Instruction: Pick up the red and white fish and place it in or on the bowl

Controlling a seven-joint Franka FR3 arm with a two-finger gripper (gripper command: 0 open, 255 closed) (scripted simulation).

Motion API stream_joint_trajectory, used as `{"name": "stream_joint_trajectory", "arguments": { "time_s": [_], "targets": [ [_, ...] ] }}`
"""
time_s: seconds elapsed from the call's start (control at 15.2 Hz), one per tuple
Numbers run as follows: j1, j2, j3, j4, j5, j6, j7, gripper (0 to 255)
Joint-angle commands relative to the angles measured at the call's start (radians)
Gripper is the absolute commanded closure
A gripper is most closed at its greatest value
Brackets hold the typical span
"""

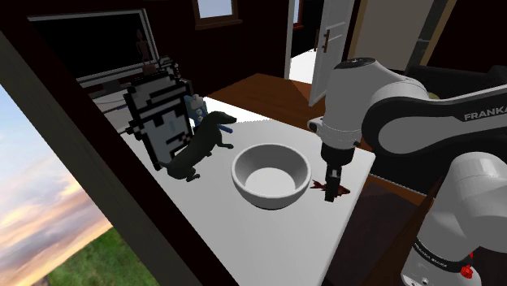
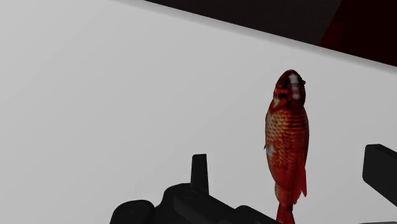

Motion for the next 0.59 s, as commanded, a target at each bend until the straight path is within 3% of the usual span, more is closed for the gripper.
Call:
{"name": "stream_joint_trajectory", "arguments": {
  "time_s": [0.0, 0.2, 0.26, 0.53],
  "targets": [
    [0.0, 0.0, 0.0, -0.001, 0.0, 0.001, 0.0, 0],
    [0.0, 0.0, 0.0, -0.001, 0.0, 0.001, 0.0, 0],
    [0.0, 0.0, 0.0, -0.001, 0.0, 0.001, 0.0, 255],
    [0.0, 0.0, 0.0, -0.001, 0.0, 0.001, 0.0, 255]
  ]
}}
